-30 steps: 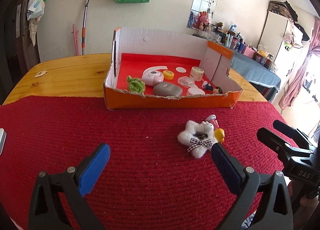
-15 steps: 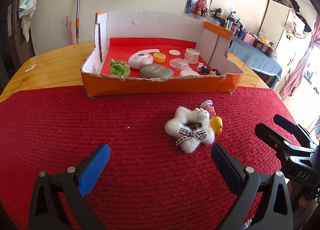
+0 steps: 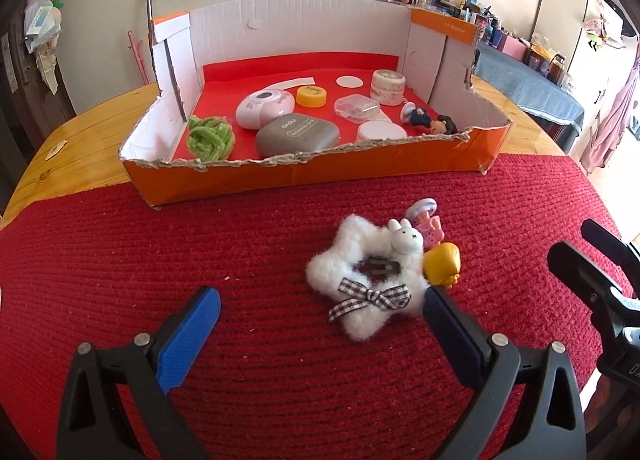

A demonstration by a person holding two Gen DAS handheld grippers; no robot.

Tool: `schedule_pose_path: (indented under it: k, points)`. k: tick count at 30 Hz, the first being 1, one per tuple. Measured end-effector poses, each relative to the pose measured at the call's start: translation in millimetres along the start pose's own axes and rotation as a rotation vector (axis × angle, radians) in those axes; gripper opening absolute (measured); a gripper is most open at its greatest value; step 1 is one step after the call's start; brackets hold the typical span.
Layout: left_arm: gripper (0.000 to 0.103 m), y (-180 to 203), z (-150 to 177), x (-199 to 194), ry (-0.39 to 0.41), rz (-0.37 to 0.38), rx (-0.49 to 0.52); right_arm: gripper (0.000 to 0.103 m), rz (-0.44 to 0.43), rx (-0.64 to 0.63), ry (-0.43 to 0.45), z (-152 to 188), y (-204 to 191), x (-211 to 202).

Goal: Organize objects
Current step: 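Move both open tools toward the white plush bunny and yellow duck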

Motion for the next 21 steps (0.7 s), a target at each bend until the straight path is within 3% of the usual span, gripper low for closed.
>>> schedule_pose_path:
  k: [10,14,21]
  points:
    - [0.103,-48.2,-1.1,-7.5,0.022,-0.064,-0.028,0.098,-0.079,-0.046,-0.054,1.9,-37.5,18.7]
    - [0.103,-56.8,-1.4,-11.6,0.032,-0.024,-0.018,0.098,-0.102,-0.071,-0.112,7.4,-55.3,32.7]
    - [0.103,-56.6,-4.2,-16.4,0.027,0.087,-0.034,0.098,-0.064,-0.152,-0.178,17.5,-70.8,47.3]
Point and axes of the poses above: each gripper's, at about its wrist camera, not at the fingertips, and x roughly the way its jaws point, y to its right, z to its underside, the point moved 6 cm from there along x, roughly the way its jaws point, and after that the axes turned 15 degrees about y, right-handed, at the moved point
